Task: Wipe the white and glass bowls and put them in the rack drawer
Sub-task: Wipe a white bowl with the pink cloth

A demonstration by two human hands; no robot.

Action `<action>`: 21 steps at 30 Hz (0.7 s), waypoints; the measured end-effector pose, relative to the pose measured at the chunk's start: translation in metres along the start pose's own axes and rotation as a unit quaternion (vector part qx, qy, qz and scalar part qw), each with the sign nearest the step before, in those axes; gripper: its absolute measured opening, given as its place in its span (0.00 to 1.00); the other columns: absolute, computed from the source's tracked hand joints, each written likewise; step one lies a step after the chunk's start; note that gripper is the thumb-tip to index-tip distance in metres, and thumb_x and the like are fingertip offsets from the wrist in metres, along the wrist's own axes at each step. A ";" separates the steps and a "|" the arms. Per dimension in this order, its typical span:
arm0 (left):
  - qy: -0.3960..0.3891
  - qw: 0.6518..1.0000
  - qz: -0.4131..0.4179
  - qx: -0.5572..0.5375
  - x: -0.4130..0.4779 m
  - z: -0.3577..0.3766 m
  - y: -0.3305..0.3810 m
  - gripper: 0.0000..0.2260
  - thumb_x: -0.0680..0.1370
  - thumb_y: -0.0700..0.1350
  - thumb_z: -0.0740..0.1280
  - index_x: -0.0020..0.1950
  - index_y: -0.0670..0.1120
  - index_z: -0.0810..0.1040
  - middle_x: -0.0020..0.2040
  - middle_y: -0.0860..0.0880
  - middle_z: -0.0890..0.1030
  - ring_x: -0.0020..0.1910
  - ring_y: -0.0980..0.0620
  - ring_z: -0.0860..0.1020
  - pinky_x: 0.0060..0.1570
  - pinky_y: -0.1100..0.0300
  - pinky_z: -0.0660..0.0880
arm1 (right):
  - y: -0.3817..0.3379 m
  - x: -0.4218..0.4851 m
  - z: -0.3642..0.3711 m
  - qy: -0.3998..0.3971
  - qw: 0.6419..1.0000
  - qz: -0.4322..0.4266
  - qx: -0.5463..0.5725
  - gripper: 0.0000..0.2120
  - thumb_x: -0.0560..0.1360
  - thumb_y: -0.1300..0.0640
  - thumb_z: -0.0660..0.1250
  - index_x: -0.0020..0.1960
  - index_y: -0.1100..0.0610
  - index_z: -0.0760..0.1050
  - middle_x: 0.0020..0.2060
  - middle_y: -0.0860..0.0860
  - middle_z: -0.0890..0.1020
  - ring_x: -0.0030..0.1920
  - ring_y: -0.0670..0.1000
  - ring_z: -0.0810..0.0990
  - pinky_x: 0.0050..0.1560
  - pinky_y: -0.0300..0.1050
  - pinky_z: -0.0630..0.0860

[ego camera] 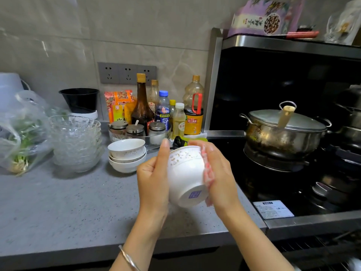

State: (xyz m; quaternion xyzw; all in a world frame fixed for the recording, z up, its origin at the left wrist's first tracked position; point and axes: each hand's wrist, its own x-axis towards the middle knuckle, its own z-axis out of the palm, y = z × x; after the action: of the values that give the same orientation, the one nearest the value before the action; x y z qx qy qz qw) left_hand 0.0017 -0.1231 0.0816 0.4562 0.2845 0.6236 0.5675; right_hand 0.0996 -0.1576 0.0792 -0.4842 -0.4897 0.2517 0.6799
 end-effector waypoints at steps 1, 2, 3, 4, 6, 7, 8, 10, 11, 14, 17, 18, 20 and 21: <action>-0.009 1.000 -0.007 -0.010 -0.001 -0.001 0.003 0.17 0.69 0.59 0.65 0.27 0.49 0.81 0.30 0.48 0.82 0.29 0.50 0.80 0.30 0.59 0.74 | 0.001 -0.001 -0.001 0.013 0.997 0.057 0.051 0.17 0.76 0.42 0.60 0.54 0.51 0.80 0.45 0.49 0.82 0.40 0.44 0.81 0.33 0.35 0.74; -0.017 1.000 -0.013 -0.016 -0.001 -0.002 0.006 0.17 0.70 0.58 0.65 0.26 0.51 0.81 0.29 0.49 0.82 0.29 0.51 0.81 0.31 0.59 0.75 | 0.001 -0.002 -0.002 0.028 0.991 0.100 0.087 0.18 0.72 0.39 0.60 0.47 0.49 0.83 0.40 0.51 0.82 0.37 0.49 0.80 0.29 0.39 0.73; -0.026 0.999 -0.021 -0.016 0.000 -0.004 0.009 0.17 0.72 0.56 0.64 0.26 0.52 0.81 0.29 0.49 0.82 0.28 0.52 0.81 0.32 0.58 0.76 | 0.003 -0.002 -0.004 0.042 0.987 0.122 0.096 0.20 0.68 0.37 0.60 0.39 0.49 0.83 0.34 0.52 0.81 0.33 0.53 0.78 0.28 0.43 0.70; -0.039 0.999 -0.032 -0.006 0.001 -0.005 0.013 0.18 0.73 0.56 0.64 0.26 0.53 0.81 0.29 0.49 0.82 0.28 0.52 0.81 0.33 0.58 0.76 | 0.004 -0.002 -0.005 0.051 0.987 0.129 0.086 0.21 0.67 0.35 0.62 0.32 0.51 0.82 0.29 0.54 0.78 0.30 0.57 0.76 0.28 0.45 0.69; -0.074 0.995 -0.047 0.053 0.005 -0.010 0.019 0.20 0.74 0.58 0.62 0.28 0.50 0.82 0.30 0.48 0.82 0.29 0.54 0.81 0.34 0.62 0.76 | 0.006 -0.002 -0.006 0.054 0.990 0.117 0.062 0.32 0.68 0.32 0.65 0.34 0.64 0.77 0.28 0.61 0.72 0.28 0.61 0.73 0.28 0.46 0.67; -0.094 0.990 -0.049 0.098 0.007 -0.013 0.021 0.22 0.73 0.61 0.60 0.32 0.47 0.82 0.31 0.46 0.83 0.30 0.55 0.81 0.34 0.66 0.75 | 0.005 -0.001 -0.008 0.046 0.992 0.106 0.055 0.37 0.68 0.31 0.62 0.36 0.70 0.74 0.27 0.62 0.70 0.26 0.60 0.72 0.25 0.43 0.66; -0.116 0.981 -0.048 0.151 0.010 -0.016 0.021 0.26 0.71 0.65 0.58 0.37 0.44 0.83 0.35 0.44 0.84 0.32 0.56 0.81 0.35 0.68 0.74 | 0.005 0.001 -0.010 0.041 0.994 0.089 0.047 0.41 0.70 0.31 0.60 0.35 0.74 0.70 0.25 0.61 0.69 0.22 0.58 0.71 0.22 0.40 0.64; -0.157 0.957 -0.045 0.238 0.015 -0.022 0.019 0.34 0.65 0.72 0.52 0.47 0.46 0.81 0.45 0.43 0.84 0.40 0.56 0.81 0.43 0.66 0.74 | 0.001 0.003 -0.012 0.030 0.998 0.039 0.034 0.41 0.76 0.35 0.56 0.31 0.76 0.63 0.23 0.60 0.66 0.19 0.53 0.67 0.18 0.36 0.60; -0.173 0.949 -0.052 0.259 0.016 -0.025 0.017 0.36 0.63 0.74 0.49 0.53 0.51 0.79 0.50 0.46 0.84 0.46 0.56 0.81 0.47 0.62 0.75 | -0.001 0.004 -0.011 0.030 0.999 0.007 0.030 0.38 0.76 0.39 0.55 0.27 0.73 0.61 0.22 0.59 0.65 0.19 0.50 0.65 0.17 0.35 0.60; -0.223 0.926 -0.127 0.279 0.015 -0.029 0.015 0.41 0.60 0.79 0.46 0.64 0.60 0.71 0.58 0.53 0.81 0.53 0.48 0.81 0.47 0.52 0.80 | 0.002 0.005 -0.010 0.031 0.994 -0.101 0.011 0.30 0.77 0.45 0.57 0.19 0.55 0.63 0.17 0.47 0.65 0.20 0.42 0.64 0.25 0.29 0.64; -0.276 0.913 -0.218 0.208 0.011 -0.026 0.016 0.35 0.67 0.73 0.47 0.60 0.55 0.76 0.46 0.47 0.86 0.44 0.44 0.85 0.37 0.54 0.82 | 0.015 0.005 -0.011 0.028 0.980 -0.192 -0.046 0.29 0.77 0.39 0.59 0.20 0.48 0.65 0.17 0.43 0.67 0.21 0.40 0.66 0.35 0.30 0.70; -0.277 0.916 -0.232 0.176 0.011 -0.025 0.016 0.32 0.68 0.72 0.49 0.59 0.54 0.77 0.47 0.47 0.86 0.44 0.45 0.85 0.37 0.54 0.82 | 0.018 0.005 -0.012 0.025 0.975 -0.208 -0.069 0.29 0.77 0.37 0.58 0.20 0.48 0.66 0.17 0.43 0.67 0.21 0.41 0.67 0.34 0.34 0.71; -0.259 0.924 -0.255 0.115 0.012 -0.027 0.012 0.29 0.67 0.69 0.56 0.59 0.52 0.77 0.50 0.46 0.85 0.47 0.46 0.84 0.37 0.53 0.82 | 0.021 0.006 -0.015 0.023 0.965 -0.231 -0.119 0.28 0.77 0.36 0.55 0.22 0.46 0.69 0.18 0.43 0.69 0.21 0.42 0.68 0.30 0.39 0.71; -0.255 0.926 -0.264 0.091 0.013 -0.027 0.009 0.28 0.66 0.67 0.59 0.58 0.51 0.77 0.52 0.45 0.84 0.47 0.46 0.84 0.36 0.54 0.81 | 0.022 0.006 -0.017 0.014 0.962 -0.237 -0.135 0.27 0.77 0.36 0.55 0.23 0.44 0.69 0.18 0.42 0.70 0.21 0.41 0.69 0.30 0.35 0.69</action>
State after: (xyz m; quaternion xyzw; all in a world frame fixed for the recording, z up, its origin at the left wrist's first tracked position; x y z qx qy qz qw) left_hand -0.0260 -0.1074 0.0812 0.5577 0.2964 0.2849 0.7210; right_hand 0.1201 -0.1506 0.0611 -0.4451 -0.6100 0.0086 0.6555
